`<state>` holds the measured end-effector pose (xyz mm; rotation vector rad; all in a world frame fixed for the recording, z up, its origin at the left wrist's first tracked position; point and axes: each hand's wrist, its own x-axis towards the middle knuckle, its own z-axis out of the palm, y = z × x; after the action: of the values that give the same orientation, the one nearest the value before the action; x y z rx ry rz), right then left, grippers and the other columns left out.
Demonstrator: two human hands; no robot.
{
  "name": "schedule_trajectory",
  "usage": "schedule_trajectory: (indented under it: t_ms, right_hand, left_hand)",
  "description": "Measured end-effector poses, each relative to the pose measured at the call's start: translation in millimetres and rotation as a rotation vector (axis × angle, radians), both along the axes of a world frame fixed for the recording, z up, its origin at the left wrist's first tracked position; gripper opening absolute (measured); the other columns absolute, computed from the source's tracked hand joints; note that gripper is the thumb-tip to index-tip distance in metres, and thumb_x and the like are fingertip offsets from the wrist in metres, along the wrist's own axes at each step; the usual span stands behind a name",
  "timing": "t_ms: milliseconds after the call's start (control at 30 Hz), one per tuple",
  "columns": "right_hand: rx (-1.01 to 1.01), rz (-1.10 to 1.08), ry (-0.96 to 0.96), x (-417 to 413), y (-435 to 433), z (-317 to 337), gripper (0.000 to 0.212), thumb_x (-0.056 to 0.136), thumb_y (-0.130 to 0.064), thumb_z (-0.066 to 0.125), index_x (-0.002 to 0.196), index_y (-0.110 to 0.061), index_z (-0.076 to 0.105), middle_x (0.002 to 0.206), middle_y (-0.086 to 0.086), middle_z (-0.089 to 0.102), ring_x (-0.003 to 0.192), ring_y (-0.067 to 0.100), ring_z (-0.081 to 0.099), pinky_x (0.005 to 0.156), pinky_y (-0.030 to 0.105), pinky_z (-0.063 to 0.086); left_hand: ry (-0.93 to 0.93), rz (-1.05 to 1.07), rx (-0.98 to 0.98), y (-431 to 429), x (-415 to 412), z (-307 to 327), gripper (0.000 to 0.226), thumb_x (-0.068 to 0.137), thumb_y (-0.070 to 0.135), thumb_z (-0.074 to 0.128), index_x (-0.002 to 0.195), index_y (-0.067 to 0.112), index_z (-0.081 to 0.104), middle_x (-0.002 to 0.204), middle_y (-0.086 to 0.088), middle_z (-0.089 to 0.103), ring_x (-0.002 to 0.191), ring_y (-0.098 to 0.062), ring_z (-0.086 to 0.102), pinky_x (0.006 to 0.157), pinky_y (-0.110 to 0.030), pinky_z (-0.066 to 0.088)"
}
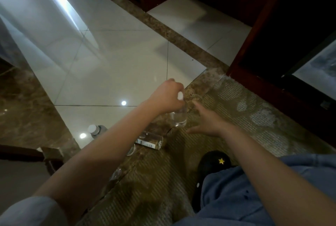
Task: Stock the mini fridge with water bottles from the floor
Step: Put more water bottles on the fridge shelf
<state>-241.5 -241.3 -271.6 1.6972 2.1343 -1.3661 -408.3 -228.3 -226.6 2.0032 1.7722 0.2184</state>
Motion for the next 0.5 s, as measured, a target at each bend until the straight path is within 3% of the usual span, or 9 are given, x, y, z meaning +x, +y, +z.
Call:
schedule_trajectory:
  t_ms: [67,167,233,300,367,433,500]
  right_hand:
    - [0.006,-0.057,0.208,2,-1,1,0.11,0.063,-0.033,0.087,0.15,-0.027,0.02,0.146,-0.001,0.043,0.133,0.023,0.042,0.103,0.043,0.042]
    - [0.025,-0.178,0.419,9,-1,5,0.066,0.064,-0.015,0.087,0.117,-0.029,0.052,0.111,-0.007,0.062,0.105,0.014,0.059,0.081,0.028,0.05]
    - [0.063,-0.222,0.423,13,0,5,0.051,0.064,-0.014,0.087,0.103,-0.029,0.058,0.097,-0.005,0.065,0.091,0.014,0.063,0.073,0.03,0.052]
    - [0.075,-0.243,0.345,16,1,4,0.06,0.062,-0.022,0.088,0.115,-0.022,0.059,0.105,0.002,0.066,0.098,0.02,0.063,0.083,0.038,0.054]
    - [0.056,-0.266,0.262,21,0,3,0.074,0.062,-0.026,0.088,0.128,-0.018,0.054,0.118,0.001,0.062,0.108,0.021,0.059,0.09,0.038,0.05]
    - [0.049,-0.276,0.191,27,0,2,0.069,0.062,-0.033,0.087,0.122,-0.018,0.055,0.116,0.0,0.061,0.108,0.021,0.057,0.09,0.036,0.049]
    - [0.034,-0.274,0.155,31,0,0,0.059,0.063,-0.037,0.086,0.111,-0.025,0.054,0.108,-0.003,0.06,0.105,0.02,0.058,0.086,0.034,0.049]
  left_hand:
    - [-0.022,-0.078,0.045,-4,17,16,0.024,0.079,0.027,0.065,0.101,0.018,0.068,0.094,-0.001,0.051,0.087,-0.015,0.051,0.073,-0.024,0.041]
    - [-0.085,-0.084,0.113,-7,31,28,0.022,0.078,0.03,0.067,0.096,0.016,0.069,0.096,-0.003,0.06,0.087,-0.015,0.054,0.074,-0.024,0.043]
    - [-0.18,-0.013,0.138,-9,34,28,0.021,0.078,0.031,0.069,0.093,0.016,0.068,0.095,-0.001,0.063,0.087,-0.015,0.056,0.073,-0.024,0.043]
    - [-0.382,0.155,0.13,-13,33,23,0.021,0.082,0.037,0.066,0.091,0.017,0.066,0.089,0.003,0.063,0.082,-0.012,0.058,0.071,-0.023,0.046]
    - [-0.57,0.44,0.098,-16,25,2,0.027,0.087,0.046,0.057,0.085,0.02,0.061,0.084,0.004,0.062,0.078,-0.014,0.06,0.073,-0.028,0.05]
    - [-0.679,0.735,-0.018,-18,10,-31,0.034,0.09,0.051,0.049,0.082,0.019,0.058,0.089,-0.004,0.064,0.084,-0.023,0.063,0.079,-0.037,0.055]
    - [-0.625,0.927,-0.246,-24,-2,-69,0.04,0.092,0.048,0.046,0.099,0.012,0.061,0.105,-0.012,0.065,0.097,-0.029,0.062,0.087,-0.041,0.052]
